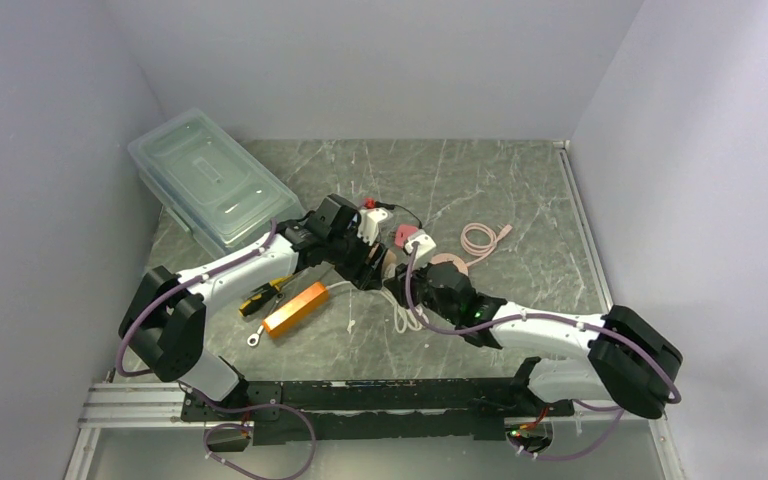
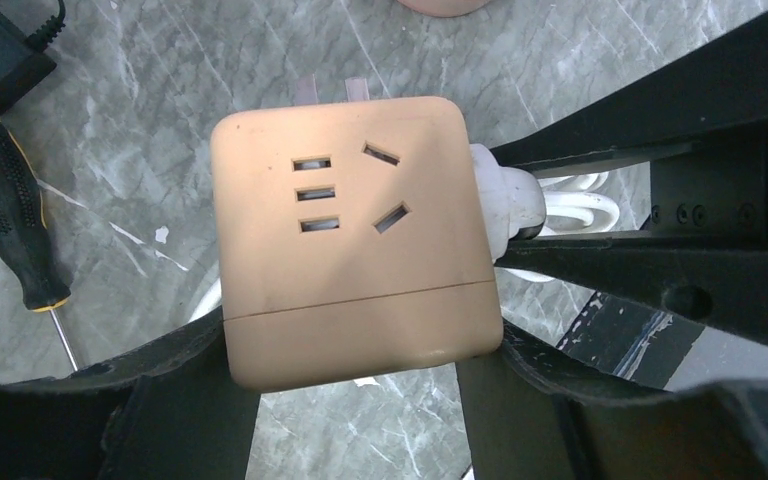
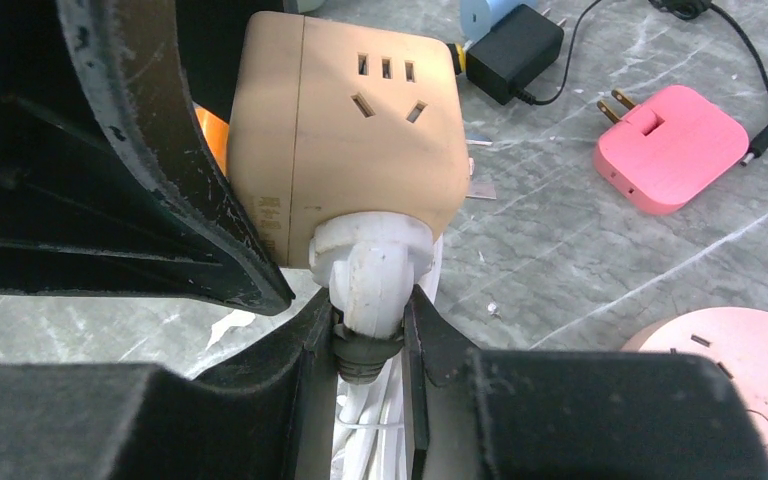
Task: Pull the plug off the socket
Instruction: Remove the plug from the socket.
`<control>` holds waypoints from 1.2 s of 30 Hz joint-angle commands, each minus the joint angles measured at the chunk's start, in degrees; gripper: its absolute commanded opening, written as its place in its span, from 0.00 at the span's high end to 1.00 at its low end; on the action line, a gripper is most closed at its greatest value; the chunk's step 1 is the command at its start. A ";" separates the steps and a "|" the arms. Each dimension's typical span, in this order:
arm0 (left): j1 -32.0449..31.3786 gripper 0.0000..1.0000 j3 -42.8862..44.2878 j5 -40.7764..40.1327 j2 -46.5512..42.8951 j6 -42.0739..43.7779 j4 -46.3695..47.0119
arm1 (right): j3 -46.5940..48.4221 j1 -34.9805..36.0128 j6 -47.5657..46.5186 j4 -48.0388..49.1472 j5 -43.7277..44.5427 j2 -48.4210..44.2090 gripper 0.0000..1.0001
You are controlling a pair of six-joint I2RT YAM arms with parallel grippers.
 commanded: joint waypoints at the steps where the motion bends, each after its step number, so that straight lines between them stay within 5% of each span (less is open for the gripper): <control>1: 0.28 1.00 2.09 -1.12 -1.81 -1.00 2.97 | 3.40 3.52 -3.42 0.66 5.03 1.04 1.00; 12: 0.48 1.00 2.31 -5.62 -1.02 -0.13 1.86 | 1.20 3.59 -2.50 1.99 6.71 -2.33 1.00; 20: 0.89 1.00 1.86 -2.85 -0.54 -1.19 3.30 | -2.57 -7.97 4.85 6.45 -12.55 -5.07 1.00; 24: 1.88 1.00 2.04 -1.41 -0.25 -1.78 3.52 | -2.93 -8.02 3.44 8.16 -16.71 -5.29 1.00; 36: 4.50 1.00 1.87 2.03 -1.39 -3.27 4.36 | -1.54 1.41 -0.02 5.71 0.14 -4.66 1.00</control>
